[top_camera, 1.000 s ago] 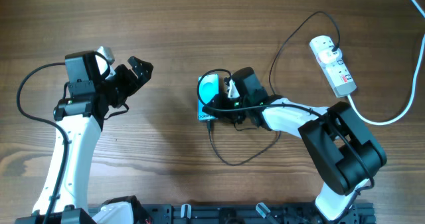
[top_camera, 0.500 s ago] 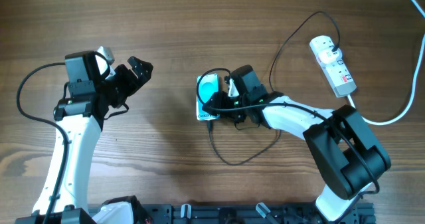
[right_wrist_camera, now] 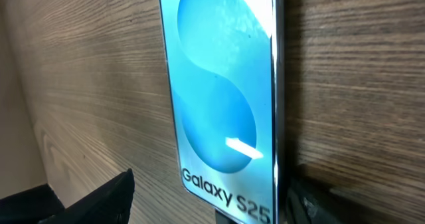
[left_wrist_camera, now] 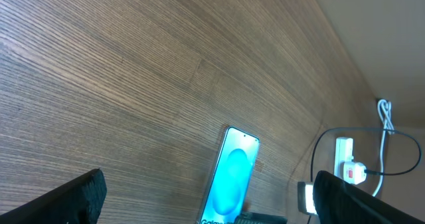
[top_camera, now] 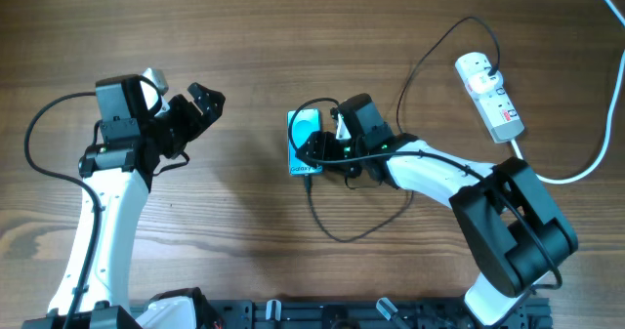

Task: Plug charger to phone and switch on socket
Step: 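Open the right gripper and release the phone on the table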

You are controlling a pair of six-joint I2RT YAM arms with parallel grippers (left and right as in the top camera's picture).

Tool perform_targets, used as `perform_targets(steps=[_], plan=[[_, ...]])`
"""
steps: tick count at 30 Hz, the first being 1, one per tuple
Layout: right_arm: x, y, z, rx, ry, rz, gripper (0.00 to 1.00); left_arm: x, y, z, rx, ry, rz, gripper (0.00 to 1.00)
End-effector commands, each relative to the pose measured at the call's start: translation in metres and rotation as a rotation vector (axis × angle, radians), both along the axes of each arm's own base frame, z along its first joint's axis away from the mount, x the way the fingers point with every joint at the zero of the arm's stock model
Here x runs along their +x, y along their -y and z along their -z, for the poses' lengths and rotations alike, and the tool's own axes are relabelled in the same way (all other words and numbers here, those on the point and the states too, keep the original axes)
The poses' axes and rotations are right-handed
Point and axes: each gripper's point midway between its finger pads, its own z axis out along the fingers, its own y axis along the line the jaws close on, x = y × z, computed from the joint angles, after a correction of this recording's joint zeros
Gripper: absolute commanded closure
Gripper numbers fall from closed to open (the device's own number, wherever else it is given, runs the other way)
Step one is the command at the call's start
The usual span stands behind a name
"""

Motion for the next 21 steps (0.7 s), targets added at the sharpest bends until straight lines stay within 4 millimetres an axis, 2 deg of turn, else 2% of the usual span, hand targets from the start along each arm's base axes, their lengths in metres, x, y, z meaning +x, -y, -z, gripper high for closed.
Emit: perform_targets(steps=[1,17,21], plan=[[-0.0136,0.0409,0.0553,-0.213,-0.058,0.066,0.25,0.0008,-0.0041,0.0018,0.020,0.002,0.003,0.00],[-0.0150,0.0418,0.0561,-0.218,-0.064,0.065,0.16,0.0008,-0.0041,0.0018,0.020,0.002,0.003,0.00],[-0.0140,0.0428,0.0562,-0.223,-0.059,0.068,0.08,0.0008,-0.0041,0.0018,0.020,0.002,0.003,0.00]])
